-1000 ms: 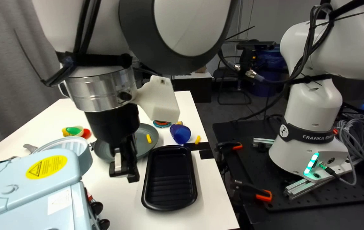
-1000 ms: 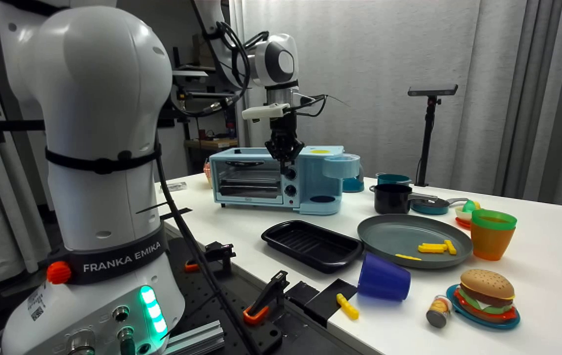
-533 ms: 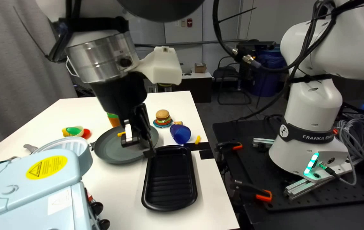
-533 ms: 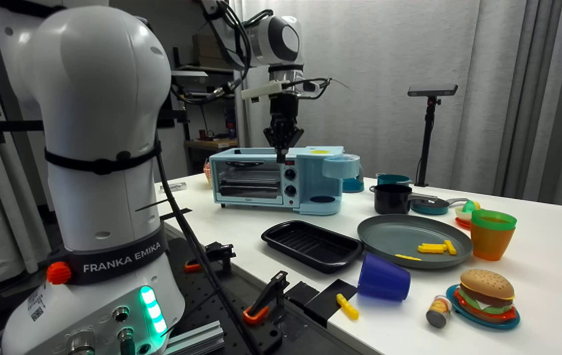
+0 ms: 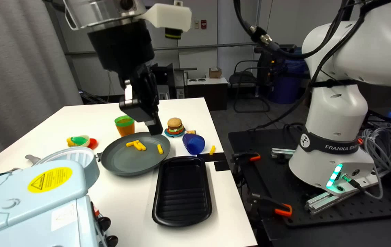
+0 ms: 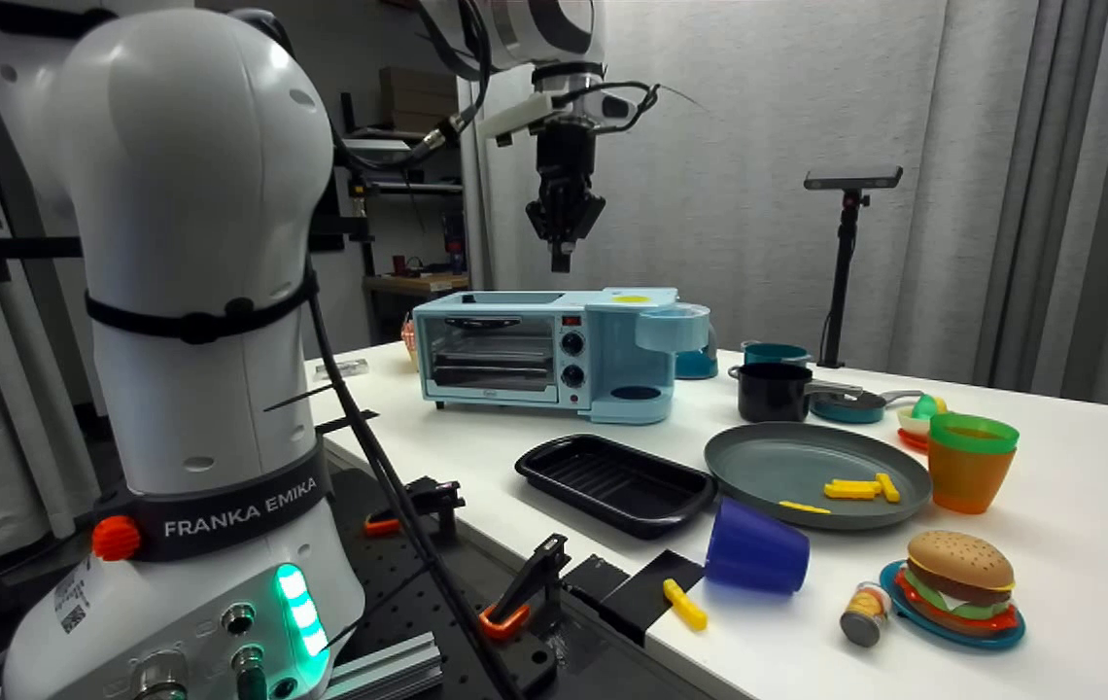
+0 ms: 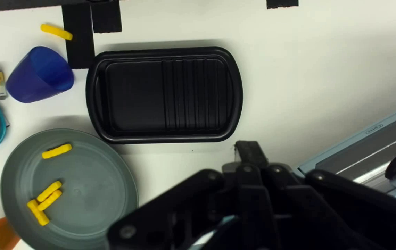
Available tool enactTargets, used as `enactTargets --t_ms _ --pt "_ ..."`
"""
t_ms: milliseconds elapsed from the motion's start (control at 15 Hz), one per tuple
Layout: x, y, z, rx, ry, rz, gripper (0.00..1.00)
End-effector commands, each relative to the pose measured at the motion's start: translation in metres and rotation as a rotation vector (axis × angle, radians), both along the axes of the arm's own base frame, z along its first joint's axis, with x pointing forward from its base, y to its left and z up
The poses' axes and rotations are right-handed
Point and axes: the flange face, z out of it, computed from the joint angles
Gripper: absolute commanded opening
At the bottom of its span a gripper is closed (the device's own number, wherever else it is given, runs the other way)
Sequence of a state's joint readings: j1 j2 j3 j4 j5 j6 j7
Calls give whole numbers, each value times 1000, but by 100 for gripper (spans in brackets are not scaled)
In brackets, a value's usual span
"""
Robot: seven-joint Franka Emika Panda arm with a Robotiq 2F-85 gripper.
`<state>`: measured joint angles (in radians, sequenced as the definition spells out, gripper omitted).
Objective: Press the red switch on the right side of the breakfast station
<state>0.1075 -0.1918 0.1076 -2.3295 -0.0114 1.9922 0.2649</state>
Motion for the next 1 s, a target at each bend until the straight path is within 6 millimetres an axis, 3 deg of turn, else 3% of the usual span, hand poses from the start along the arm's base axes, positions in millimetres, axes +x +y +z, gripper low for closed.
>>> enactTargets --t_ms 0,467,533,667,933 --pt "-10 -11 32 9 -19 -60 0" --pt "-21 -15 54 20 -86 -75 0" --pt "-23 -16 54 19 -83 -71 26" --pt "-28 -16 52 16 -80 -75 34" --pt "-39 -19 47 6 -67 -73 65"
